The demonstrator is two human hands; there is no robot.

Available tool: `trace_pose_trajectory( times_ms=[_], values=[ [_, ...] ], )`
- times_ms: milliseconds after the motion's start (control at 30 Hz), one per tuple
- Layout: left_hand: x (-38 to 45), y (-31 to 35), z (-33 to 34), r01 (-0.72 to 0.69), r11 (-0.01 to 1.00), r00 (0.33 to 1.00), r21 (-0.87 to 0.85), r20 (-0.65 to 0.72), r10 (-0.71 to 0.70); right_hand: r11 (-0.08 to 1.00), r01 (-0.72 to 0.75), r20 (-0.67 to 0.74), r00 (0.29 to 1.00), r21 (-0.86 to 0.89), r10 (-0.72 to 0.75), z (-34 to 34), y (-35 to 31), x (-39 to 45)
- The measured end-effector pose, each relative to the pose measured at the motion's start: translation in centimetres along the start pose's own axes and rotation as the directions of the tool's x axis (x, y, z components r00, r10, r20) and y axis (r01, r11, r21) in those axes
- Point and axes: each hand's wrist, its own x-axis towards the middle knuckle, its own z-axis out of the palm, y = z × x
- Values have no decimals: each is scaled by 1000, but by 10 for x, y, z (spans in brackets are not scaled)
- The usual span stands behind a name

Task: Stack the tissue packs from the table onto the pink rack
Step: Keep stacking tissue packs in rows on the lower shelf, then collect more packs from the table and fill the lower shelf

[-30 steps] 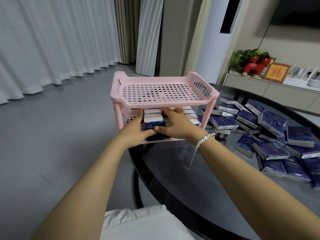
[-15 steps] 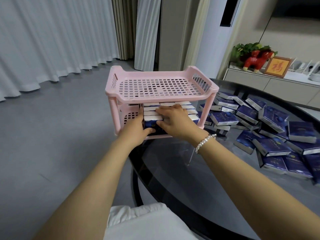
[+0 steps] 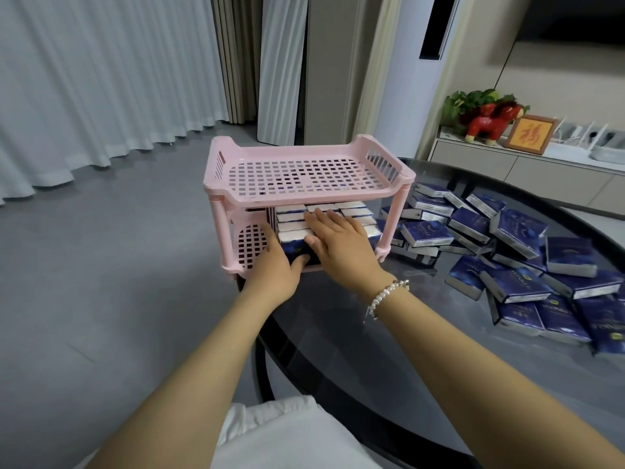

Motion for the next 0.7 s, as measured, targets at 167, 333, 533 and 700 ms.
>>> trace_pose_trajectory(
  times_ms=[167,333,533,700],
  values=[
    [-13,6,-2,-67,990,988,-121,-148,49,988,-31,-95,994,150,46,-7,1,-15],
    [-43,28,-1,-180,979,950,99,-239,199,940,-58,-292,942,335,163,-17,7,-50],
    [-64,65,17,-350,929,917,121,-159,366,929,-183,-347,890,322,296,-36,36,-98],
    [-68,98,51,-373,927,927,-42,34,375,907,-351,-335,846,234,414,-44,81,-130]
  ],
)
